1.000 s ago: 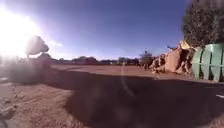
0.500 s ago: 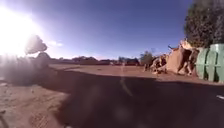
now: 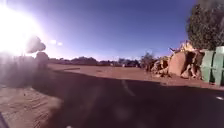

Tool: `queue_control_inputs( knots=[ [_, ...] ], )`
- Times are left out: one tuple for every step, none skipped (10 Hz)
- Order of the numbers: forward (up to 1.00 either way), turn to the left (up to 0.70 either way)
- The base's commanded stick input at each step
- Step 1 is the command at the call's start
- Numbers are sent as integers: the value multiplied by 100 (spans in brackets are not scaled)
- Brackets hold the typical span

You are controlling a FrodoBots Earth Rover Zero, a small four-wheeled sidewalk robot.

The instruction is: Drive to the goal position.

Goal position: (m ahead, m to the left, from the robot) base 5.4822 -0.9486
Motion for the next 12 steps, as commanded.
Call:
queue_control_inputs(
  knots=[
    [50,0],
    [50,0],
    [50,0],
    [50,0],
    [50,0],
    [50,0],
    [50,0],
    [50,0],
    [50,0],
    [50,0],
    [50,0],
    [50,0]
  ],
)
